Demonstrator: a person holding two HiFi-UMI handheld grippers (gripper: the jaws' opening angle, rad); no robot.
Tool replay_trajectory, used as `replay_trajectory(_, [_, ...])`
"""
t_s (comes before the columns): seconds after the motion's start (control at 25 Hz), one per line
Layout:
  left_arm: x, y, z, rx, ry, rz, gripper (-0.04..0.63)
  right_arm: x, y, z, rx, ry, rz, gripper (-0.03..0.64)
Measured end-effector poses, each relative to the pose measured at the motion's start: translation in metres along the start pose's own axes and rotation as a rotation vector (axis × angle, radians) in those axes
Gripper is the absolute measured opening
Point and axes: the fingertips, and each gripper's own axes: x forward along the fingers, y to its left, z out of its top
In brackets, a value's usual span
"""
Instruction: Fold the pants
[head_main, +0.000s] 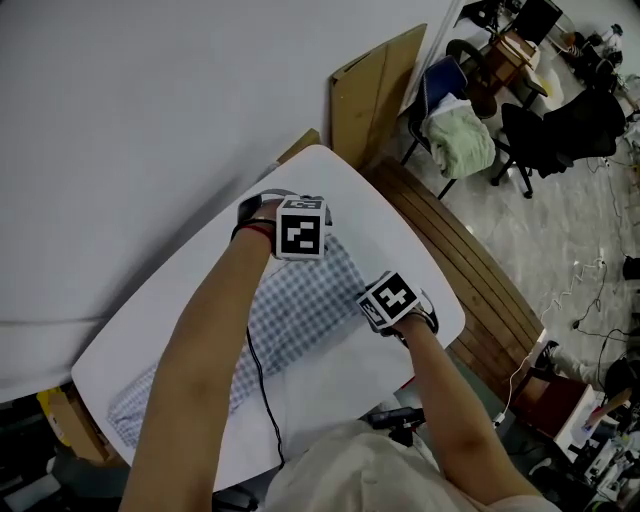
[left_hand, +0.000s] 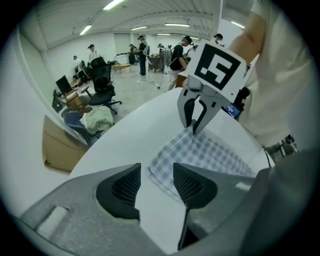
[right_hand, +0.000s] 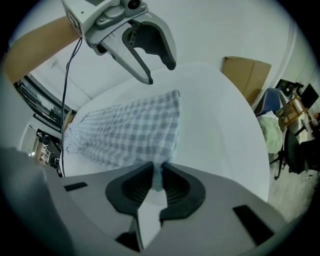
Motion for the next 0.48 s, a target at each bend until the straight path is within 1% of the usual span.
replay_trajectory(0.08, [0.005,0.002,0.006,0.090,0.020,-0.028,0.209,0.000,0.001,0.002,0.004,-0.012,0.000,0.060])
replay_trajectory(0.24, [0.021,0.006,0.003,0.246,0.127,-0.059,0.201,0.002,0.002,0.004,-0.001,-0.016,0.011,0.060])
replay_trajectory(0.32, [0.030,0.005,0.003,0.296,0.167,-0.070,0.199,0.002,0.004,0.002,0.001,-0.016,0.018,0.060])
replay_trajectory(0.48, [0.046,-0.002,-0.008,0.349,0.254,-0.127,0.199,0.000,0.006,0.003,0.001,-0.024,0.035,0.060])
